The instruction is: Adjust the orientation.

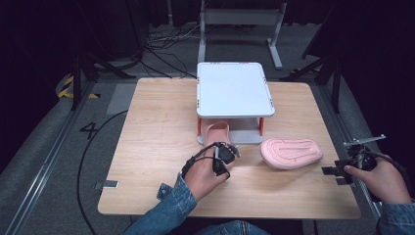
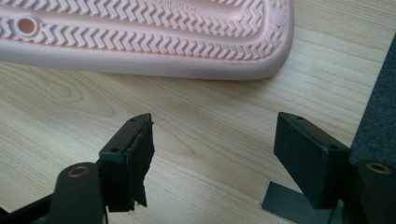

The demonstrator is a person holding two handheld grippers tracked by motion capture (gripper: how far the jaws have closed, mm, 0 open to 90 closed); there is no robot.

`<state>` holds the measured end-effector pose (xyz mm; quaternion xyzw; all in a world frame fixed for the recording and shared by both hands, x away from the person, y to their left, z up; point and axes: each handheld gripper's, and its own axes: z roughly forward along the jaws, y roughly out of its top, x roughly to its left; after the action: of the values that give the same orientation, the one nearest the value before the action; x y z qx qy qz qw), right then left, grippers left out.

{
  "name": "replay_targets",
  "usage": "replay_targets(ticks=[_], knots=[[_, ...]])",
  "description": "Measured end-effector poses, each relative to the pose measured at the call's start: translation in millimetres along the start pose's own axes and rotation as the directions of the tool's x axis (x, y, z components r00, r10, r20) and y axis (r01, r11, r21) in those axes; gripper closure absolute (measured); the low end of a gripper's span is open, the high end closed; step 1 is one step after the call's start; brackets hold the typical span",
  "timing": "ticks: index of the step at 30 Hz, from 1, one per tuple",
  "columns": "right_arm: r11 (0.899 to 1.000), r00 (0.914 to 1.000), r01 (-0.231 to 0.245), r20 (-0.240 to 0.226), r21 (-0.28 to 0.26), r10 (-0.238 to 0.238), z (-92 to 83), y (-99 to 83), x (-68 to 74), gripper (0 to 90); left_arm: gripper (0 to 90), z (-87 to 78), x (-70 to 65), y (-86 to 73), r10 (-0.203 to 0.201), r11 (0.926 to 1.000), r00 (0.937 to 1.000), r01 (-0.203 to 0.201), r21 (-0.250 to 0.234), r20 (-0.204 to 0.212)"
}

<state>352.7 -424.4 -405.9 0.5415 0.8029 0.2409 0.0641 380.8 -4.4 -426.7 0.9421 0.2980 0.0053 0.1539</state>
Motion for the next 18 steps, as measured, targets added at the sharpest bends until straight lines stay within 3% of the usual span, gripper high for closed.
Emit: replay_targets(ticks=[5, 8, 10, 14, 18], knots=[[1.0, 0.9999, -0.011, 0.001, 0.012, 0.011, 0.9, -3.4, -0.7, 29.1, 65.4, -5.7, 12.4, 3.6, -0.029, 0.9976, 0.9995, 0.029, -0.063, -0.007], [1.0, 0.9999, -0.011, 0.002, 0.011, 0.011, 1.1, -4.6, -0.3, 29.2, 64.8, -5.2, 18.4, 5.8, -0.045, 0.9963, 0.9988, 0.046, -0.073, 0.02], [1.0, 0.9999, -0.01, -0.001, 0.015, 0.01, 1.0, -5.6, -0.3, 29.2, 64.7, -4.6, 19.5, 6.6, -0.043, 0.9959, 0.999, 0.044, -0.08, 0.013], [1.0, 0.9998, -0.019, 0.007, 0.013, 0.019, -0.5, -8.5, -1.5, 29.1, 59.4, -6.0, 25.4, 8.2, -0.056, 0.9937, 0.9963, 0.049, -0.101, -0.065], [1.0, 0.9996, -0.029, 0.007, 0.011, 0.029, -1.3, -11.5, -2.8, 29.2, 57.0, -7.2, 40.6, 12.0, -0.09, 0.9896, 0.9909, 0.077, -0.122, -0.1]])
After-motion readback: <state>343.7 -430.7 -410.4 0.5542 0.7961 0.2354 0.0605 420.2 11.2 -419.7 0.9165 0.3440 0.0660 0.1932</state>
